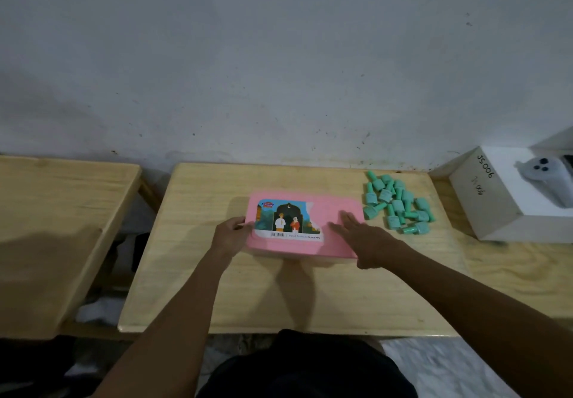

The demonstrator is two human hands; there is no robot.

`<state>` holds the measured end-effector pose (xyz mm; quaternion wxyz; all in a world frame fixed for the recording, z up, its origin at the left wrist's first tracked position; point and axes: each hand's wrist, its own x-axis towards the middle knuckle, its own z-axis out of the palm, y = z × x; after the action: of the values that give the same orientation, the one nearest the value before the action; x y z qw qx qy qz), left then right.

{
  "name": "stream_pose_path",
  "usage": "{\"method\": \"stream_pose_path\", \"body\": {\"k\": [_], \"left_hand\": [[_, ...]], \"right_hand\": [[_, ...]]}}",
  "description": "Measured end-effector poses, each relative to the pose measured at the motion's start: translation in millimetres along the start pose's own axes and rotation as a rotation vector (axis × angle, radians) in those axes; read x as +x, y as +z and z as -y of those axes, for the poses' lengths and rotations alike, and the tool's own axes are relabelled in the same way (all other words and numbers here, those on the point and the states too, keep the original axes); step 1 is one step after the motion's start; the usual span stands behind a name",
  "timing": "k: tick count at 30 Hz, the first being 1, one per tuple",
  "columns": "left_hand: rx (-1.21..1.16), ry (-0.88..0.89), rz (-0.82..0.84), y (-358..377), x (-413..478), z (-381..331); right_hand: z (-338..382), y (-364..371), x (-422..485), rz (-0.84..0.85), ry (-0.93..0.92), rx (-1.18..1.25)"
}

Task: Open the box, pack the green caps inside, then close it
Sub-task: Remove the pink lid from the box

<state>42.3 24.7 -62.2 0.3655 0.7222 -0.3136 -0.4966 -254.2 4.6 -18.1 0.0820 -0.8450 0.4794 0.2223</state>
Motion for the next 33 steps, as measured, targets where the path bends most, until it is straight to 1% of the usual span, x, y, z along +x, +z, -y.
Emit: {"method": "stream_pose_path", "body": {"k": [3, 7, 13, 17, 18, 21, 23, 25, 27, 33], "left_hand": [[-0.088, -0.056, 0.053, -2.7, 4.3, 3.7], [-0.148, -0.06, 0.081, -5.3, 2.0, 8.3], [-0.139, -0.029, 0.098, -8.1, 2.0, 17.5], [-0.236, -0.039, 0.147, -6.1, -11.0, 20.4], [-0.23, -0.016, 0.181, -6.2, -13.8, 24.4], [-0.116, 0.089, 0.277, -1.2, -19.7, 41.6], [-0.151, 0.092, 0.257, 12.0, -25.9, 50.1], [-0.215, 0.089, 0.185, 27.9, -31.7, 53.2], [-0.228, 0.085, 0.132, 39.4, -32.2, 55.4], [-0.189, 0.095, 0.121, 48.6, -27.6, 60.4]], "right_hand": [[-0.9, -5.5, -0.3, 0.024, -0.032, -0.05], [-0.8, -12.2, 0.7, 0.071, -0.045, -0.056], [-9.4, -28.5, 7.6, 0.223, -0.045, -0.013], [-20.7, -46.3, 16.0, 0.34, -0.063, -0.028], [-22.8, -49.8, 18.1, 0.36, -0.065, -0.03], [-25.1, -57.5, 20.9, 0.393, -0.067, -0.035], [-24.5, -60.3, 20.2, 0.403, -0.064, -0.031], [-23.8, -59.7, 19.2, 0.404, -0.061, -0.02], [-22.9, -55.6, 17.7, 0.394, -0.056, -0.011], [-19.6, -40.2, 12.9, 0.341, -0.045, -0.004]]}}
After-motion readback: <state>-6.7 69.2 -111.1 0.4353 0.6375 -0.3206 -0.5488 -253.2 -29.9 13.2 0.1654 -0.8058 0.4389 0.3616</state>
